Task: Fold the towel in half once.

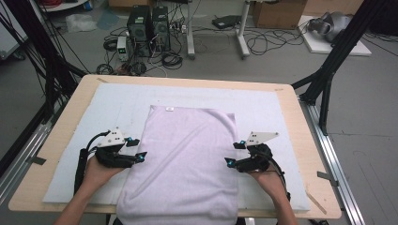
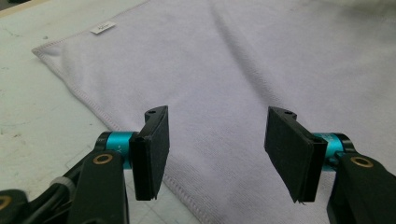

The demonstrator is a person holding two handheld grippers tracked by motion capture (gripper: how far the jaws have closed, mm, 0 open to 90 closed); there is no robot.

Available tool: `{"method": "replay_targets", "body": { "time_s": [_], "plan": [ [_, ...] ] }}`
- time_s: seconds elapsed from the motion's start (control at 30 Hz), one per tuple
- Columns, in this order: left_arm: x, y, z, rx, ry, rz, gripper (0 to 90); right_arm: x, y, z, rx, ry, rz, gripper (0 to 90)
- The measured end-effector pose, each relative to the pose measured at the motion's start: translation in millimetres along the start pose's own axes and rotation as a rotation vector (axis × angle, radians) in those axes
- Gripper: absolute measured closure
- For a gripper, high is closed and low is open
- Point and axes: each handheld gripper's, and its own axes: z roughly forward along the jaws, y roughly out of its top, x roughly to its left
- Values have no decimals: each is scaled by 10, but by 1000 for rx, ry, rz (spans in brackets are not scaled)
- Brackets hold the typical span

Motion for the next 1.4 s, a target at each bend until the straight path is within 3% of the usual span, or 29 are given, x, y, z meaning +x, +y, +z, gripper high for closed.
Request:
{"method": "replay_targets", "body": {
  "time_s": [0.33,0.6,0.67,0.73,0.83,1.0,1.07,1.13,1.23,1.33,1.4],
  "plan": [
    [81,57,-1,8,4,-1,397,-68,26,-4,3,-2,-1,277],
    [253,157,40,25,16,-28,405,-238,180,23,-2,-8,0,297],
    [331,191,51,4,15,-46,420,-272,226,32,8,-12,-3,314],
    [408,265,77,27,32,-42,429,-338,303,31,14,-21,-11,325],
    [521,405,96,13,35,-41,448,-462,436,15,18,-17,-6,331],
    [658,685,127,22,28,-1,485,-678,686,-32,31,-30,6,342],
    [740,764,161,24,18,-4,502,-748,765,-34,31,-43,8,360],
    [814,751,210,14,2,-16,522,-809,801,-19,20,-59,-1,419],
    [943,650,349,51,0,-45,559,-910,770,59,34,-76,8,541],
    [1010,538,475,71,37,-42,682,-1003,704,178,71,-102,34,579],
    [1054,486,561,70,42,-65,710,-1056,658,253,88,-124,42,595]
  ]
}}
